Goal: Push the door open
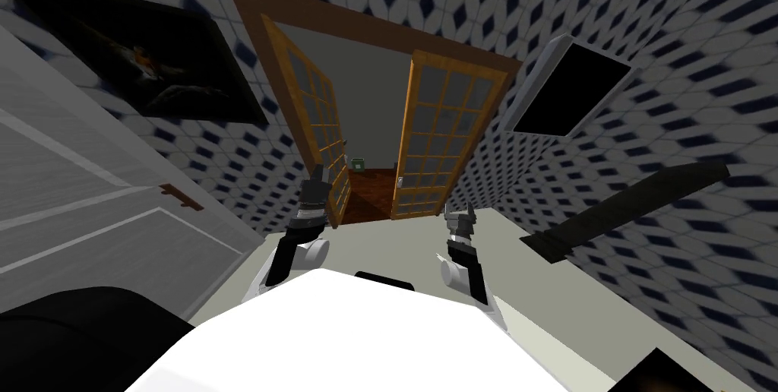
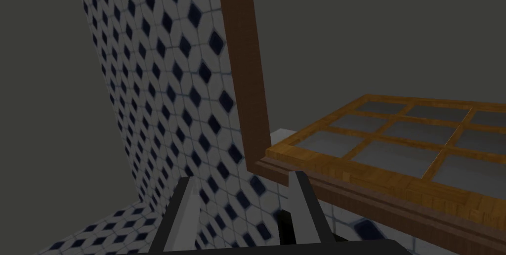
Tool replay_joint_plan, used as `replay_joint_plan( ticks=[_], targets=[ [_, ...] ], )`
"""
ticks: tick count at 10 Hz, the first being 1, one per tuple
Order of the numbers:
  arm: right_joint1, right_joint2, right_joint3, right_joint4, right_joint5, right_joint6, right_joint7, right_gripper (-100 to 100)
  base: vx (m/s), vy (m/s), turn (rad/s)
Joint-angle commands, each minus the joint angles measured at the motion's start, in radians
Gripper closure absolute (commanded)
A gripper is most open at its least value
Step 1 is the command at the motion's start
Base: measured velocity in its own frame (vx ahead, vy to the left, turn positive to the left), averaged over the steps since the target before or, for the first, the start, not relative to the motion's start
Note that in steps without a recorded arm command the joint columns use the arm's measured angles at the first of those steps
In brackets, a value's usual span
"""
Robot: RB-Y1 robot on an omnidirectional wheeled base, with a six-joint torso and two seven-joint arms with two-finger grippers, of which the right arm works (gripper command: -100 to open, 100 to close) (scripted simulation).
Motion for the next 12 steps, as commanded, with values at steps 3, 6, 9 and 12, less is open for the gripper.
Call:
replay_joint_plan(
  ticks=[3, 6, 9, 12],
  targets=[
    [-0.031, -0.008, 0.0, 0.085, -0.024, -0.029, -0.057, -100, 0.086, -0.037, 0.137],
    [-0.064, -0.014, 0.002, 0.179, -0.053, -0.061, -0.121, -100, 0.061, -0.033, 0.17],
    [-0.087, -0.016, 0.003, 0.248, -0.072, -0.082, -0.165, -100, 0.056, -0.039, 0.112],
    [-0.11, -0.018, 0.004, 0.314, -0.092, -0.104, -0.21, -100, 0.079, -0.052, 0.156]
  ],
)
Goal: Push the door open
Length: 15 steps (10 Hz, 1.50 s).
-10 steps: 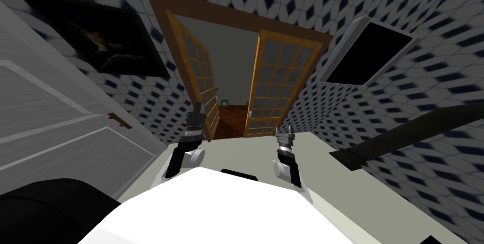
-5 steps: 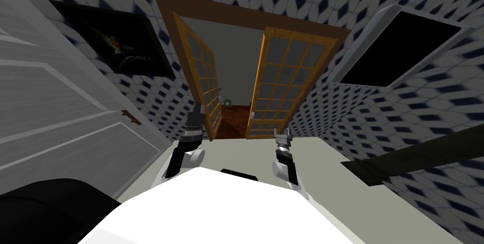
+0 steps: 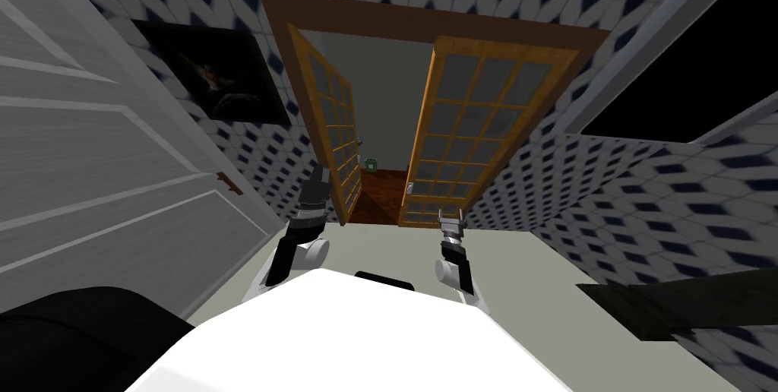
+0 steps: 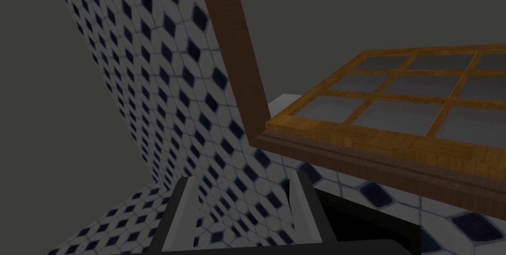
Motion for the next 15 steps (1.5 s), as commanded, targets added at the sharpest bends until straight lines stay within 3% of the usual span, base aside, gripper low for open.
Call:
replay_joint_plan(
  ticks=[1, 5, 6, 13, 15],
  targets=[
    [-0.014, 0.0, 0.001, 0.045, -0.011, -0.016, -0.026, -100, 0.049, -0.03, 0.114],
    [-0.06, 0.003, 0.003, 0.168, -0.05, -0.059, -0.115, -100, 0.069, -0.063, 0.193],
    [-0.06, 0.003, 0.003, 0.178, -0.05, -0.059, -0.115, -100, 0.05, -0.048, 0.064],
    [-0.138, 0.017, 0.007, 0.398, -0.116, -0.133, -0.264, -100, 0.064, -0.062, 0.176],
    [-0.148, 0.021, 0.007, 0.431, -0.125, -0.143, -0.284, -100, 0.062, -0.063, 0.116]
  ],
)
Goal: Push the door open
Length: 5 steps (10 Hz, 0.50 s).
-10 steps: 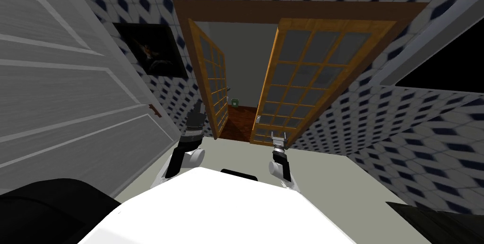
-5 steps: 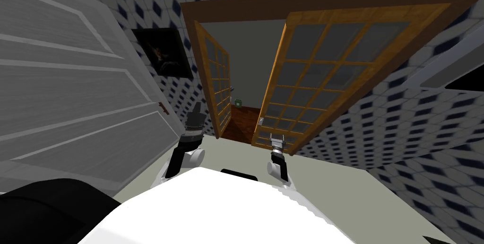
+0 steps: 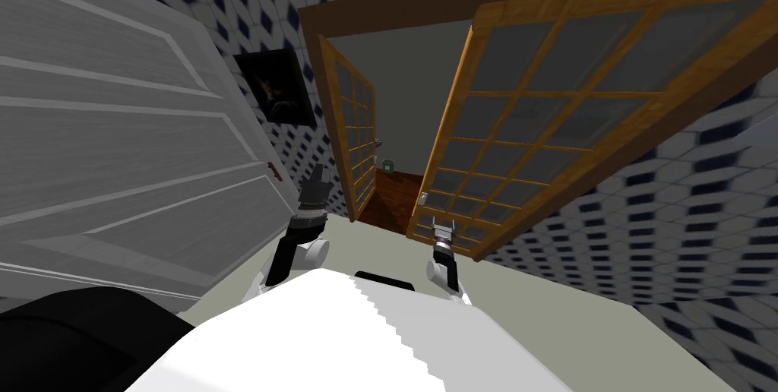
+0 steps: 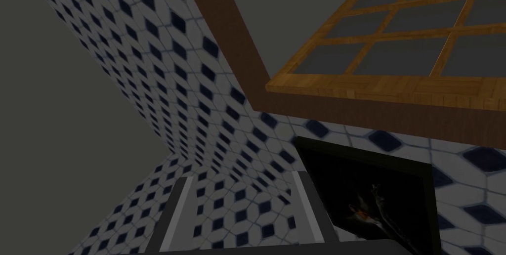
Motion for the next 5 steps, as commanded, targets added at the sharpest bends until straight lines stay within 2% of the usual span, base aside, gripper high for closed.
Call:
replay_joint_plan(
  ticks=[1, 5],
  targets=[
    [-0.016, 0.003, 0.0, 0.044, -0.011, -0.014, -0.025, -100, 0.03, -0.049, 0.103],
    [-0.055, 0.019, 0.001, 0.156, -0.044, -0.051, -0.1, -100, 0.055, -0.071, 0.17]
  ],
)
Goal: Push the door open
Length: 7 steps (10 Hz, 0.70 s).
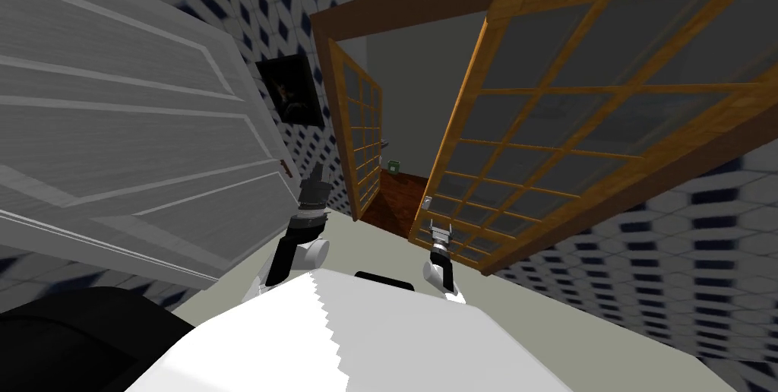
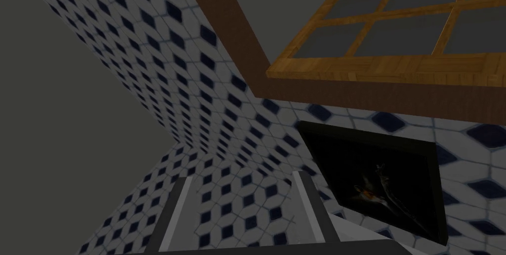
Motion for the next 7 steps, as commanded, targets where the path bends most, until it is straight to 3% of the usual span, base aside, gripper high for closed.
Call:
replay_joint_plan(
  ticks=[1, 2, 7],
  targets=[
    [-0.011, 0.006, 0.001, 0.035, -0.014, -0.01, -0.032, -100, 0.065, -0.071, 0.167],
    [-0.028, 0.015, 0.001, 0.085, -0.028, -0.027, -0.065, -100, 0.085, -0.093, 0.234],
    [-0.066, 0.039, 0.003, 0.193, -0.06, -0.062, -0.137, -100, 0.047, -0.082, 0.133]
  ],
)
